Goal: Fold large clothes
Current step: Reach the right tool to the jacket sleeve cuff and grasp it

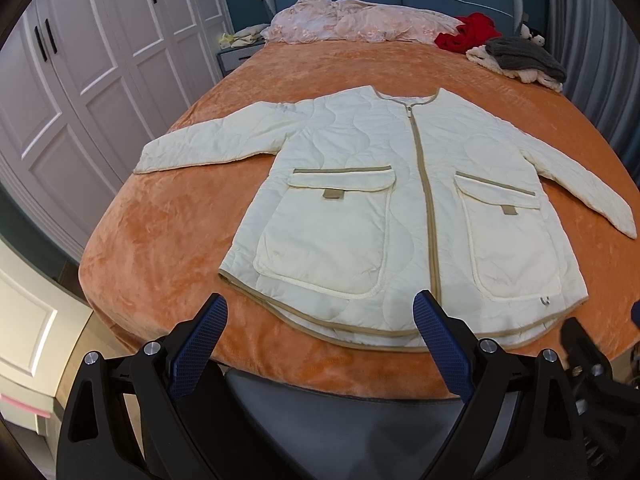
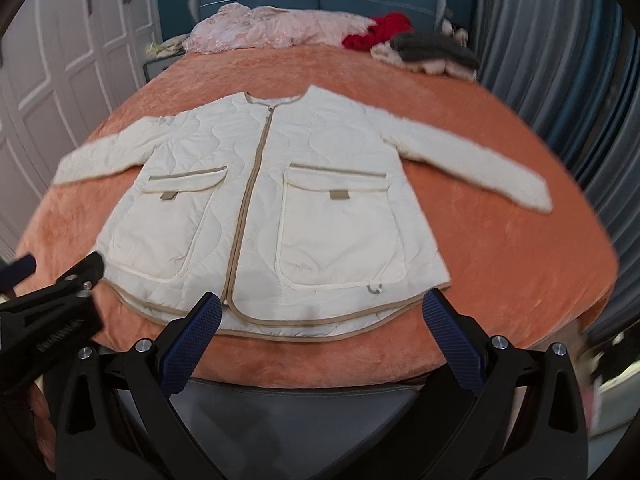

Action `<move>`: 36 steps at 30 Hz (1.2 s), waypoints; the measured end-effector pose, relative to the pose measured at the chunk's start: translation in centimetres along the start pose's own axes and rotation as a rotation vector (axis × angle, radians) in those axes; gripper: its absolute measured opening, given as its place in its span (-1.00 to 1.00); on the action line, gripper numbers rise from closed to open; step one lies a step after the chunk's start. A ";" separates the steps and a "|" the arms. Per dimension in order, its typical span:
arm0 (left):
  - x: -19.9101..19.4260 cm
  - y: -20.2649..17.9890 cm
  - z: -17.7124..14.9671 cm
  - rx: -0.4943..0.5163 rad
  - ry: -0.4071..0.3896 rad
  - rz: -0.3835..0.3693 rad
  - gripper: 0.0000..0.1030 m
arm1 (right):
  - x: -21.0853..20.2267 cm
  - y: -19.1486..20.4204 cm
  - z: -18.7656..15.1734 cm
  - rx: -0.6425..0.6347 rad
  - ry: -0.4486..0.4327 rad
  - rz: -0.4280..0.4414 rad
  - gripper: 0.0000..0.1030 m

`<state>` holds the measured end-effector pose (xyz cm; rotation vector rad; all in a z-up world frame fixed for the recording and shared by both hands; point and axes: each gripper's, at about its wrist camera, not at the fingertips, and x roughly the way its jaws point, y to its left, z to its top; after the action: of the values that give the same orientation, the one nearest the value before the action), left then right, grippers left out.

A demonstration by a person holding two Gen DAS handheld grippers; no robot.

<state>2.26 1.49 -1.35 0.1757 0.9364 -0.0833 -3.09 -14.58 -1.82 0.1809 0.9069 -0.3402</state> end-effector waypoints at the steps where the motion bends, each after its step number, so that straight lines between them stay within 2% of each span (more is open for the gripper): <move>1: 0.3 0.1 0.1 -0.003 0.001 -0.002 0.78 | 0.8 -1.1 0.0 0.033 0.010 0.009 0.91; 5: 2.0 0.3 1.2 -0.014 0.011 0.001 0.78 | 4.3 -6.8 1.2 0.170 0.036 0.008 0.91; 8: 3.3 -0.1 2.3 -0.015 0.024 -0.007 0.78 | 7.3 -12.8 2.9 0.295 0.042 -0.027 0.91; 15: 7.9 -0.4 4.8 -0.087 0.051 -0.009 0.78 | 15.3 -29.4 6.9 0.656 -0.024 -0.035 0.91; 19: 10.3 -0.1 5.8 -0.132 0.046 0.010 0.78 | 19.7 -37.3 8.4 0.818 -0.064 -0.097 0.91; 24: 13.4 1.0 6.8 -0.201 0.080 0.072 0.78 | 24.5 -43.8 8.9 0.909 -0.056 -0.213 0.90; 28: 15.7 1.9 7.3 -0.214 0.113 0.111 0.78 | 26.6 -47.0 8.1 1.000 -0.064 -0.284 0.90; 30: 16.6 2.3 7.5 -0.212 0.121 0.139 0.78 | 26.9 -47.3 8.7 0.973 -0.088 -0.329 0.88; 31: 17.0 2.5 7.6 -0.214 0.123 0.156 0.78 | 27.4 -47.2 9.4 0.945 -0.084 -0.344 0.62; 32: 17.2 2.7 7.6 -0.216 0.123 0.162 0.78 | 27.8 -47.3 10.1 0.913 -0.077 -0.358 0.13; 33: 17.5 2.8 7.7 -0.217 0.124 0.168 0.78 | 28.4 -47.2 11.1 0.873 -0.056 -0.365 -0.02; 35: 17.9 3.1 7.9 -0.219 0.121 0.185 0.78 | 28.5 -46.7 11.9 0.843 -0.059 -0.359 -0.62; 36: 18.0 3.2 8.0 -0.217 0.119 0.194 0.78 | 28.2 -46.4 12.7 0.832 -0.069 -0.360 -0.69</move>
<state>19.73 3.18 -10.90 0.0695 1.0350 0.2091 5.48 -67.52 -17.07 0.7691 0.6819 -1.0468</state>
